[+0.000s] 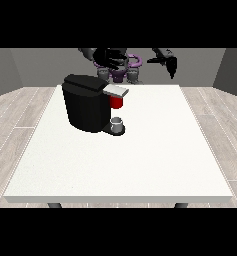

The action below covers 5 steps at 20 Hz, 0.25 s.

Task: Insert the coffee pod into the coffee machine and close the lid

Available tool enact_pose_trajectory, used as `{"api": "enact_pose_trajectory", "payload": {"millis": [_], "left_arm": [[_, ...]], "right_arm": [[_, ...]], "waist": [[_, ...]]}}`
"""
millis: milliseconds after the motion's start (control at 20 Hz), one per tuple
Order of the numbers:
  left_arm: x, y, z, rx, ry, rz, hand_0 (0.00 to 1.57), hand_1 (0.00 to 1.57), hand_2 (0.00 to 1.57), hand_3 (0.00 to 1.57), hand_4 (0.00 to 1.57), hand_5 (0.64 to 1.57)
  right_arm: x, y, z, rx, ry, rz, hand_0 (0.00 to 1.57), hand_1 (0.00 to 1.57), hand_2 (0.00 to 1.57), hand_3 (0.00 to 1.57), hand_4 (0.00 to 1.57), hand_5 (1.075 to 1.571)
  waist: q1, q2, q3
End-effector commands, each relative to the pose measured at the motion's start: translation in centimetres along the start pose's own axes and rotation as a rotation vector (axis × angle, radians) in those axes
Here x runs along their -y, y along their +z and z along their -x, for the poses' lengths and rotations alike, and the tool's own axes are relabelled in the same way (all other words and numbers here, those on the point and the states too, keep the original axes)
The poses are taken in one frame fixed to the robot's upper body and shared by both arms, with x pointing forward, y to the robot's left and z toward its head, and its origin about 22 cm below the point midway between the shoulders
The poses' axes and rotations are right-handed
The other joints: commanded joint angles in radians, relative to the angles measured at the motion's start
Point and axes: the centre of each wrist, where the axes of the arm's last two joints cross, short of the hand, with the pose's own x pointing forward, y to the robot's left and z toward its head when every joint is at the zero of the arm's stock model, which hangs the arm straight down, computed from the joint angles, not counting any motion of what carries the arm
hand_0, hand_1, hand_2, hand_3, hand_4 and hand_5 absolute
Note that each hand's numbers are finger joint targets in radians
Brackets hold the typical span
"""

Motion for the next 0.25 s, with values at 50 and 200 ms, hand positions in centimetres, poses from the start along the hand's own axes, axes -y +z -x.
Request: {"api": "enact_pose_trajectory", "payload": {"millis": [50,200], "left_arm": [[-0.4,0.7,1.6,-0.024,0.016,-0.034,0.00,0.00,0.00,0.00,0.19,1.571],[-1.4,0.6,1.4,-0.058,0.007,-0.081,0.00,0.00,0.00,0.00,0.19,1.571]], "right_arm": [[-2.3,4.0,2.6,0.005,-0.176,0.011,0.00,0.00,0.00,0.00,0.29,1.571],[-3.2,7.0,4.8,-0.069,-0.210,0.040,0.00,0.00,0.00,0.00,0.16,1.571]], "waist": [[-0.065,-0.068,0.0002],[-0.116,-0.093,0.0003]]}}
